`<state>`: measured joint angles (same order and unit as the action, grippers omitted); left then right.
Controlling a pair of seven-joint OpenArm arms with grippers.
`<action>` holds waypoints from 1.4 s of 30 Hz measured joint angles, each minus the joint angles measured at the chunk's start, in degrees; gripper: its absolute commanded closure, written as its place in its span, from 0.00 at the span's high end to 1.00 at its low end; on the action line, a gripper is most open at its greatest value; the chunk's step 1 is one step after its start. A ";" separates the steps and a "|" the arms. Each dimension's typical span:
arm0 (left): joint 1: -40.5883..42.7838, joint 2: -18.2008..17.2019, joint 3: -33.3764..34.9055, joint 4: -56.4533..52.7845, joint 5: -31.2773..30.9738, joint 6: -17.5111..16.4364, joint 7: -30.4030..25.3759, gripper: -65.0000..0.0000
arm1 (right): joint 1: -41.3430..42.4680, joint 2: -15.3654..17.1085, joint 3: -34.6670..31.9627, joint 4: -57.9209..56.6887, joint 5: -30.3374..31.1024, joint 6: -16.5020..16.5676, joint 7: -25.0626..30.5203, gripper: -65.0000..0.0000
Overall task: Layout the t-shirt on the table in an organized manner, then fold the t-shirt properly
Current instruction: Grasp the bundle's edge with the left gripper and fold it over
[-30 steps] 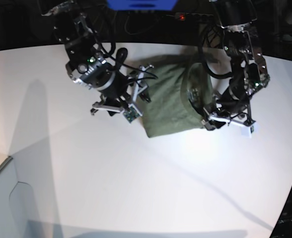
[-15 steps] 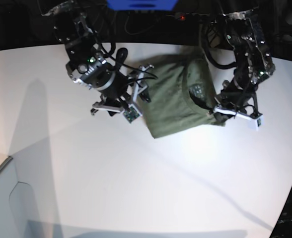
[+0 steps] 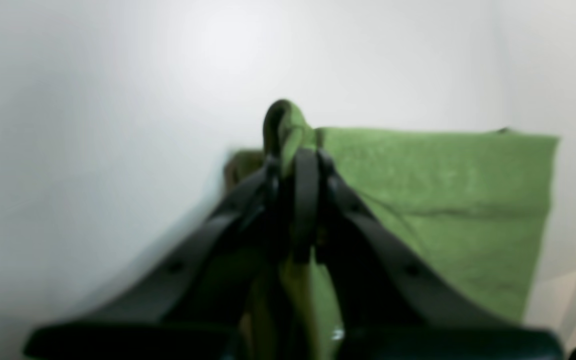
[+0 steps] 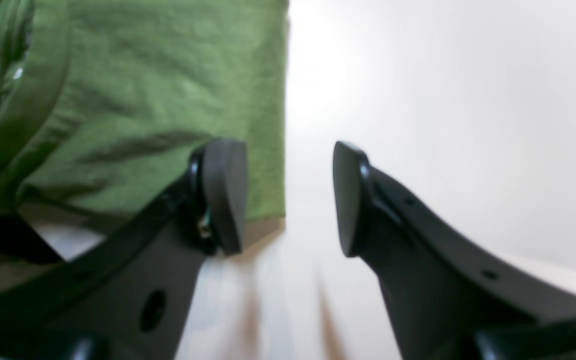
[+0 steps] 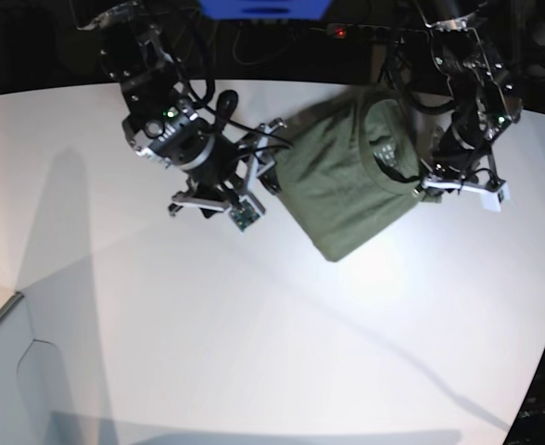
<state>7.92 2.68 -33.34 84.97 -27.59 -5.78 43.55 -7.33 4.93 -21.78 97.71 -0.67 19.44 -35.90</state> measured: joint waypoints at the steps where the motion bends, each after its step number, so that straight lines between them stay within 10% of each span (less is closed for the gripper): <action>1: 0.04 0.00 0.00 -0.39 -0.09 0.00 0.15 0.01 | -0.02 -0.02 0.00 0.00 0.00 0.00 0.00 0.43; 12: 4.55 0.04 -0.28 1.81 0.20 0.11 0.46 0.59 | 0.13 -0.04 -0.13 0.00 0.00 0.00 -0.11 0.43; 27: 14.14 0.13 0.02 5.86 -15.02 0.15 0.37 0.65 | 0.33 -0.04 -0.13 0.00 -0.02 0.00 -0.09 0.43; 42: 11.39 5.27 2.97 5.38 -7.74 0.39 -0.42 0.65 | 0.31 0.00 -0.13 0.00 0.00 0.00 -0.09 0.43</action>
<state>19.31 7.94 -30.37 90.35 -35.33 -5.39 43.13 -7.03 4.93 -21.91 97.71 -0.67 19.44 -35.99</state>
